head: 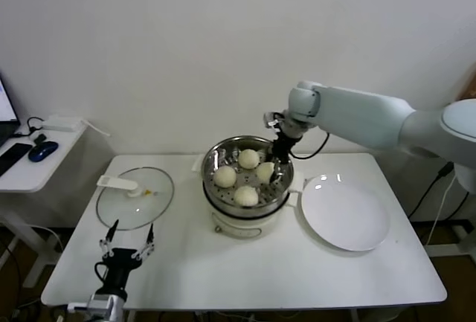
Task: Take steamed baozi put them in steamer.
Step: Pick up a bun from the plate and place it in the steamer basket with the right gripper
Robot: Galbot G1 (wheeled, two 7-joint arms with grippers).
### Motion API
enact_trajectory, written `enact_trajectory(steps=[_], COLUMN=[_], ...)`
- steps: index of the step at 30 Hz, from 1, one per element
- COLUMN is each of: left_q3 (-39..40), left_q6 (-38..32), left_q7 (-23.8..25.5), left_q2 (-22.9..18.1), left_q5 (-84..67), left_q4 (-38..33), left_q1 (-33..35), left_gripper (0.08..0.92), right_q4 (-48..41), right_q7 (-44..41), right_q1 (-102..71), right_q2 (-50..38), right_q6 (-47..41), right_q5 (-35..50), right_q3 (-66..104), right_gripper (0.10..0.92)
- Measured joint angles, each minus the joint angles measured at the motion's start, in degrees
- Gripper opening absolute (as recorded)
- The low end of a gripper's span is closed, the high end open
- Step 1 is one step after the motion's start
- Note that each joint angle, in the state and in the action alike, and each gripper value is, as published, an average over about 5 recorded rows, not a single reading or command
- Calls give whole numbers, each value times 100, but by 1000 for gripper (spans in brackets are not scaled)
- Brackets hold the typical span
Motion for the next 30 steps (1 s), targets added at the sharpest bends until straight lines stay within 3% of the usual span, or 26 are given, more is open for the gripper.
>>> enact_trajectory(steps=[23, 30], left_q3=[39, 53], left_q6=[21, 8], left_q7=[10, 10], left_q2=[34, 2], left_q5=[-23, -22], left_q4=[39, 55], left_q1=[-44, -25], left_gripper=[823, 823], right_q4=[-438, -487], right_q7=[4, 18], right_q1=[-336, -371], right_q2=[203, 223], right_q6=[80, 118], right_q5=[-356, -387], right_q3=[33, 41], right_gripper=[649, 775])
